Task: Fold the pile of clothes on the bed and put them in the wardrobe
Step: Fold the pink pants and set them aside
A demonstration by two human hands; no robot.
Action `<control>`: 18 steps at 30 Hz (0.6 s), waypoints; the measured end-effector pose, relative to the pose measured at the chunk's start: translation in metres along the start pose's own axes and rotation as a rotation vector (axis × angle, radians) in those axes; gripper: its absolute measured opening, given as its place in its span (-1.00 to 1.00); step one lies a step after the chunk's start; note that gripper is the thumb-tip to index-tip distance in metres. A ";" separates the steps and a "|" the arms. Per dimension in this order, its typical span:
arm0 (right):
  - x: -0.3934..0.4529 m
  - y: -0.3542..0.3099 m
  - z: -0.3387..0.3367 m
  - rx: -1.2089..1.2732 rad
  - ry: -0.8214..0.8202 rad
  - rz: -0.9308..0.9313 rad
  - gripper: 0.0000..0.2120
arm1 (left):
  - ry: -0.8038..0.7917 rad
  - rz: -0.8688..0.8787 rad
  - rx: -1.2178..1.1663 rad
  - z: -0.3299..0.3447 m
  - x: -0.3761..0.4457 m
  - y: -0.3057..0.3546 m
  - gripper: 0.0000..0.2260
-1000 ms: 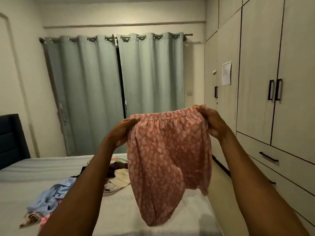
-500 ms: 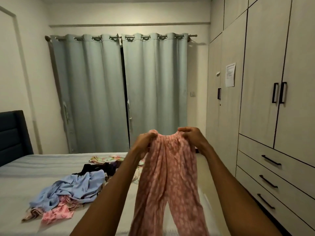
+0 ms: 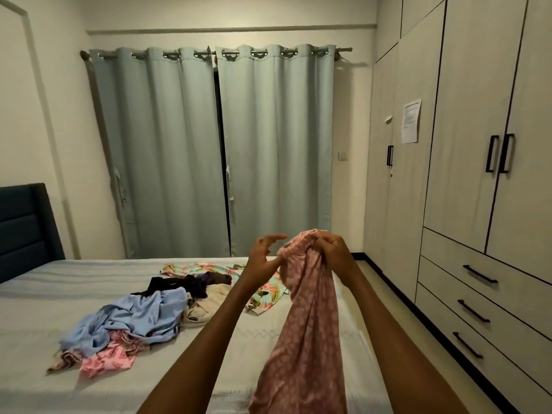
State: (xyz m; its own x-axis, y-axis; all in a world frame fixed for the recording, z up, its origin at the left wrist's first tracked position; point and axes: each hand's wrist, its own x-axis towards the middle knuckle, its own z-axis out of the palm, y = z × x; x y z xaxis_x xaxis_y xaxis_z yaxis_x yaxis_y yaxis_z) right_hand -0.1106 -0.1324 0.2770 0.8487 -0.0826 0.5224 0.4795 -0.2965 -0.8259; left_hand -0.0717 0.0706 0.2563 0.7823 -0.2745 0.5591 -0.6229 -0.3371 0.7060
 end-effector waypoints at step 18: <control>0.019 -0.037 -0.021 0.003 0.118 -0.030 -0.89 | 0.144 0.064 0.003 -0.035 0.046 0.051 -0.59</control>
State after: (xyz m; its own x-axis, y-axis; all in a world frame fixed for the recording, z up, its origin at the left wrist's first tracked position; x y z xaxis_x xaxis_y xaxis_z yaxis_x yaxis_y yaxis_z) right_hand -0.1168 -0.1434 0.3221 0.8021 -0.1852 0.5678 0.5048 -0.2978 -0.8103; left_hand -0.0677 0.0721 0.3330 0.7336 -0.1637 0.6595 -0.6712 -0.3260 0.6657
